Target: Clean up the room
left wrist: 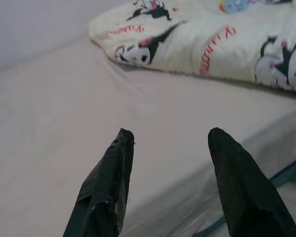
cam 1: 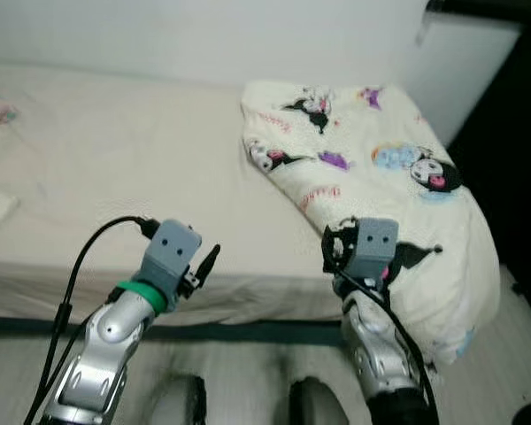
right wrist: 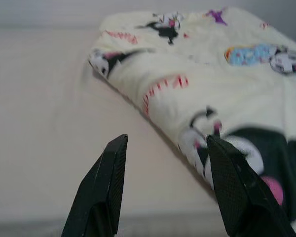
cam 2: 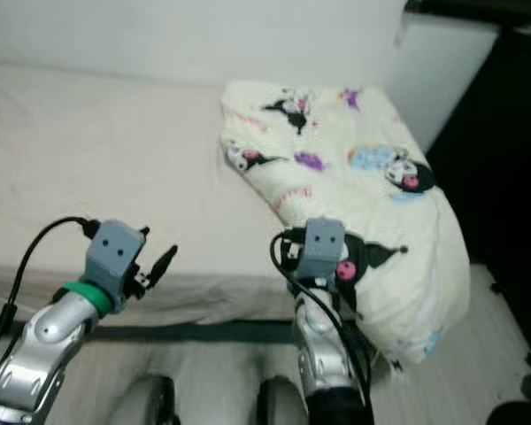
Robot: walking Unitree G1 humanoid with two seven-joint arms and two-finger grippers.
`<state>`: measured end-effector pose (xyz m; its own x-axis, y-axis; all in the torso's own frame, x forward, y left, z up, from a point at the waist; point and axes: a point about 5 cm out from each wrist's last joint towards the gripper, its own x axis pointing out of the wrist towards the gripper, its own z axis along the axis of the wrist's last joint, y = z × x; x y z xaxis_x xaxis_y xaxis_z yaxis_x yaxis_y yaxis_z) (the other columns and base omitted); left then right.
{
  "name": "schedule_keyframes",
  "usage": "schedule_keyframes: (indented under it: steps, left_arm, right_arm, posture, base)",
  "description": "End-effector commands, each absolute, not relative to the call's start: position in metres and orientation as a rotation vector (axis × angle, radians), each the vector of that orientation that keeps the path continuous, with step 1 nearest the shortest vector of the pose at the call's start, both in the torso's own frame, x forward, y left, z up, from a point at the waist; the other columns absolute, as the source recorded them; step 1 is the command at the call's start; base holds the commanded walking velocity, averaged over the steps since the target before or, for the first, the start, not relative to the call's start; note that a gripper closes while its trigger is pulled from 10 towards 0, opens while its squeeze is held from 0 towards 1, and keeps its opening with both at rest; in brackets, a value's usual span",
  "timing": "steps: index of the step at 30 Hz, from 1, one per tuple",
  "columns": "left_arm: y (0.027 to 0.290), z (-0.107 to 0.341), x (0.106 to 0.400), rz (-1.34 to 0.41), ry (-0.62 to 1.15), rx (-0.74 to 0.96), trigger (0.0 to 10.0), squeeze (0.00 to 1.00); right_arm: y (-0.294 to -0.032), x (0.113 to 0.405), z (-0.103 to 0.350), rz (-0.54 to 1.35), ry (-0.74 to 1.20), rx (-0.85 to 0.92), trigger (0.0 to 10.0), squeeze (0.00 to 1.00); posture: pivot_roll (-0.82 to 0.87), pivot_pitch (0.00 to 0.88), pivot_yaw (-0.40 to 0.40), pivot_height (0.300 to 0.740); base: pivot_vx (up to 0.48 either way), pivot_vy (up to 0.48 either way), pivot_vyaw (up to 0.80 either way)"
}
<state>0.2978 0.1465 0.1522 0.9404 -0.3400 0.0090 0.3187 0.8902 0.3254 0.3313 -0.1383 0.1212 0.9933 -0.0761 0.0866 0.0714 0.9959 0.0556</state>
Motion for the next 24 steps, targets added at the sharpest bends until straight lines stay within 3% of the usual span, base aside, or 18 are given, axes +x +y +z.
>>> schedule_keyframes:
  steps: [1,16,24]
  left_arm:
    - [0.145,0.154,0.299,-0.338,-0.078,0.332,10.0,0.00]
    - [0.150,0.168,0.306,-0.281,-0.131,0.324,10.0,0.00]
    - [0.153,0.171,0.306,-0.272,-0.138,0.328,10.0,0.00]
  right_arm:
    - [-0.142,0.330,0.117,-0.089,-0.074,0.058,10.0,0.00]
    - [-0.142,0.330,0.117,-0.074,-0.060,0.015,10.0,0.00]
    - [-0.147,0.335,0.116,-0.202,-0.046,-0.148,10.0,0.00]
  posture:
    - [0.01,0.103,-0.008,0.560]
    - [0.01,0.129,-0.038,0.555]
    - [0.01,0.160,-0.033,0.555]
  base:
    - [0.000,0.000,0.00]
    - [0.000,0.000,0.00]
    - [0.000,0.000,0.00]
